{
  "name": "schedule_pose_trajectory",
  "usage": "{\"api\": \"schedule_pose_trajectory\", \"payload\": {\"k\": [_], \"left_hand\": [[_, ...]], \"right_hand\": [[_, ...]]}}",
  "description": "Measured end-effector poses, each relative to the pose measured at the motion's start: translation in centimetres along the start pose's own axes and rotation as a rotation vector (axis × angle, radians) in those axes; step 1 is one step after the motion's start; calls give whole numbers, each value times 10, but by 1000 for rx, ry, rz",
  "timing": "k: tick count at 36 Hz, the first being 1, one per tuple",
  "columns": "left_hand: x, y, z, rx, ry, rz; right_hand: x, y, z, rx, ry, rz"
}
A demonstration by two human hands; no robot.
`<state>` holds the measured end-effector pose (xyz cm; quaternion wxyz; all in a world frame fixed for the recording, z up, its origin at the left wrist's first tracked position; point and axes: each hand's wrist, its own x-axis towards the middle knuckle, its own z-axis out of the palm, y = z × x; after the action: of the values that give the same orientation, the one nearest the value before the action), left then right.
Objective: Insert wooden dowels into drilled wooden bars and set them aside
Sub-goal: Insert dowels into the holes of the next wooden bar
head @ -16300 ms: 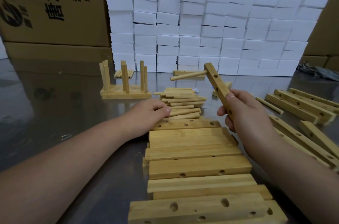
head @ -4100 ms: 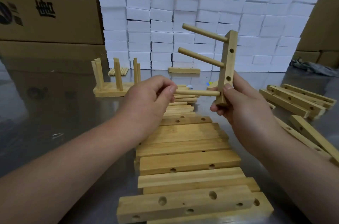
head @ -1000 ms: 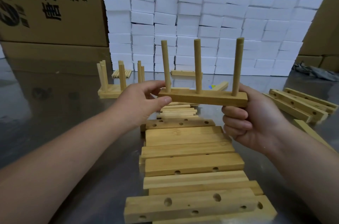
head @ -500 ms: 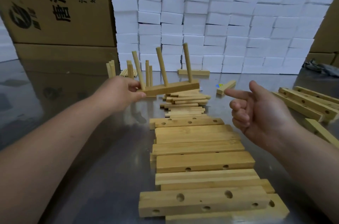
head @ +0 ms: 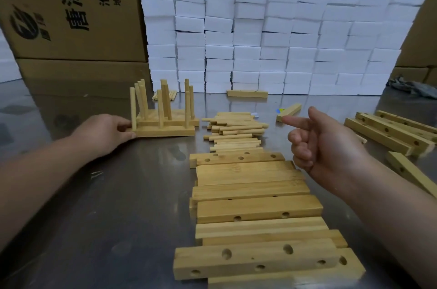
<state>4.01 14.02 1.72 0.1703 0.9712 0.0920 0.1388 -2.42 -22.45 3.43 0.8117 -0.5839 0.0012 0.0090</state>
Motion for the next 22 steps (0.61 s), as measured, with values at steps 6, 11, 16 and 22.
{"api": "schedule_pose_trajectory", "payload": {"k": [6,11,16,22], "left_hand": [[10,5,12,-2,33,3],[21,5,17,29,92,-10],[30,6,14,76,115,-18],[33,13,15,174,110,-14]], "right_hand": [[0,2,1,-32,1,-11],[0,3,1,-44,1,-23],[1,4,-1,-83,2,-39],[1,4,-1,-96,6,-57]]}}
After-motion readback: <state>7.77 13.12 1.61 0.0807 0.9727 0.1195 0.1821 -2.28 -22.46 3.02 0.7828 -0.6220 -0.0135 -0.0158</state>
